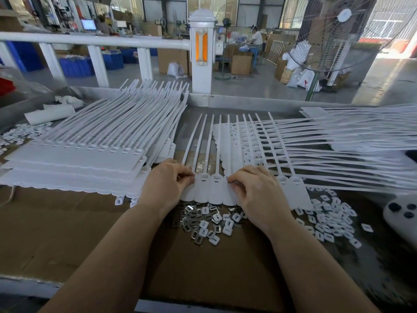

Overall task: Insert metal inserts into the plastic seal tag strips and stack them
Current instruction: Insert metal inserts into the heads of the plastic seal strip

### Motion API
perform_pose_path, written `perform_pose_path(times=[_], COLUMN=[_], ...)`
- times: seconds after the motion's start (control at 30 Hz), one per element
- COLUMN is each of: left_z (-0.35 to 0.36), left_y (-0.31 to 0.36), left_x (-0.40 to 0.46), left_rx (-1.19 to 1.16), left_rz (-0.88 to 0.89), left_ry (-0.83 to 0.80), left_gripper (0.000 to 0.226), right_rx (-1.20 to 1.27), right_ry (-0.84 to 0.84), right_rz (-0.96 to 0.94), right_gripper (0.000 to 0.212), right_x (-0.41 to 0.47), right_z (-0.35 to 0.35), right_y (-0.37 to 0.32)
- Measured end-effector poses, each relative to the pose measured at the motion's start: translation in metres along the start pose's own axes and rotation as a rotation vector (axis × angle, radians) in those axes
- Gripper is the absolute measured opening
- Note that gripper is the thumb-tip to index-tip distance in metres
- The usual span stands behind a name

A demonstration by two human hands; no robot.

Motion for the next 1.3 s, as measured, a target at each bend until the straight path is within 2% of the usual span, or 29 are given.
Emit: perform_pose_path(times=[0.7, 0.97, 1.1, 1.3], left_z=[-0.0012, 0.0007, 0.0019, 0.0007], left_y=[0.0052, -0.0041, -0.0022, 0.0010], left_x=[-0.0001, -0.0004, -0.0012, -0.0002], left_rx=[0.004, -0.081, -0.063, -0.059], left_rz=[0.083, 0.017, 0.046, 0.044], left_ry=[-0.004, -0.036, -0.073, -0.037], left_gripper=[0.016, 0.018, 0.016, 0.013], right_rx=[0.015, 0.016, 0.015, 0.010], right_ry=[-0.011, -0.008, -0.007, -0.015], right_rz=[0.013, 0.014, 0.015, 0.017], right_gripper=[0.019, 0.019, 0.019, 0.019], right_x=[0.0000, -0.0001, -0.0001, -0.0002], right_z=[0.0012, 0.0010, 0.0008, 0.0013], right_y=[0.0032, 0.0040, 0.0043, 0.0045])
Point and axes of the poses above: each hand's wrist, its own x-axis towards the middle knuckle, its own z-axis out of the palm, y = z × x, the point moved 9 cm from there along x, towards the middle knuckle, and after that the axes turned 4 degrees about z, right-handed, at the moved point
